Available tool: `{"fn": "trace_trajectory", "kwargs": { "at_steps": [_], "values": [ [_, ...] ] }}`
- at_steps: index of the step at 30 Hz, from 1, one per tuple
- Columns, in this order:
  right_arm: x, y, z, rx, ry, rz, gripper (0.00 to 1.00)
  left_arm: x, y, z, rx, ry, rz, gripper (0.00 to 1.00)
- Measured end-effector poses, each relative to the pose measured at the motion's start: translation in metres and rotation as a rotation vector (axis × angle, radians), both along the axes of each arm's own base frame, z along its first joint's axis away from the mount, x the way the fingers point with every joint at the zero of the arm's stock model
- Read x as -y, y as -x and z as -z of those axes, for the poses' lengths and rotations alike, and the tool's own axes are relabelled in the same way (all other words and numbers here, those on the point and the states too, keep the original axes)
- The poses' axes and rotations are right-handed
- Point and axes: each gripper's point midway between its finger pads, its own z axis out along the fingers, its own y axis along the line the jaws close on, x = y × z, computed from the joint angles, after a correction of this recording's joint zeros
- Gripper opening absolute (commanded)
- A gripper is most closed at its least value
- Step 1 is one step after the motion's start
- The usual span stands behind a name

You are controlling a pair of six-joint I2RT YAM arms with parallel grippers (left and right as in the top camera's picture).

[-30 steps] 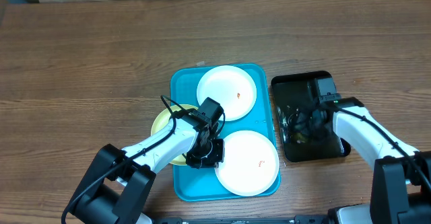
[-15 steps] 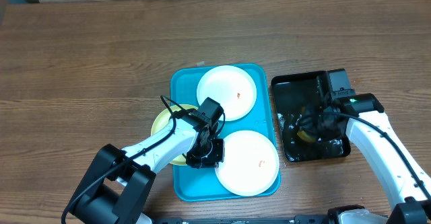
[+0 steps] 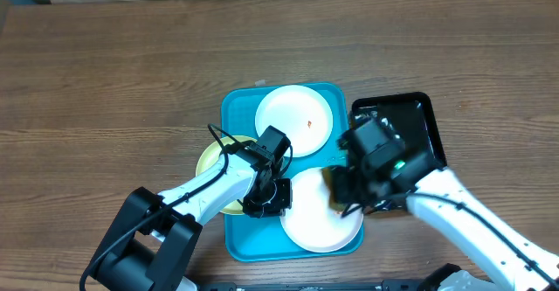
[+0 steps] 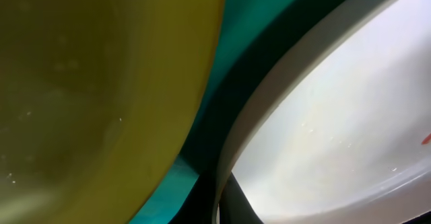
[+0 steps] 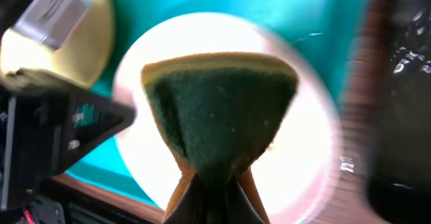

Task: Clean dirty plates on tray and stack at the side
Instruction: 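Scrub the lower white plate with the sponge in right gripper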

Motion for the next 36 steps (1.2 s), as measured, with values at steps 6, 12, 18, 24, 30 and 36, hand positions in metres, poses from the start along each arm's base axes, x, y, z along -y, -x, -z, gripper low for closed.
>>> {"fn": "trace_trajectory", "kwargs": {
  "at_steps": [6, 12, 18, 24, 30, 36],
  "values": [
    [-0.017, 0.020, 0.039, 0.002, 0.015, -0.028, 0.04, 0.001, -0.001, 0.000, -0.005, -0.003, -0.026, 0.04],
    [-0.007, 0.025, 0.077, -0.026, 0.083, 0.040, 0.04, 0.000, -0.001, 0.000, -0.004, -0.009, -0.029, 0.04],
    [0.018, 0.016, 0.083, -0.022, 0.188, 0.200, 0.04, 0.000, -0.001, 0.000, -0.005, -0.009, -0.036, 0.04],
    [0.038, 0.008, 0.083, -0.024, 0.241, 0.346, 0.04, 0.000, -0.001, 0.000, -0.011, -0.012, -0.051, 0.04],
    [0.054, 0.005, 0.082, -0.006, 0.314, 0.436, 0.04, 0.001, -0.001, 0.000, -0.016, -0.004, -0.053, 0.04],
    [0.065, 0.003, 0.066, -0.010, 0.409, 0.459, 0.04, 0.003, 0.000, -0.001, -0.021, 0.000, -0.060, 0.04]
  ]
}}
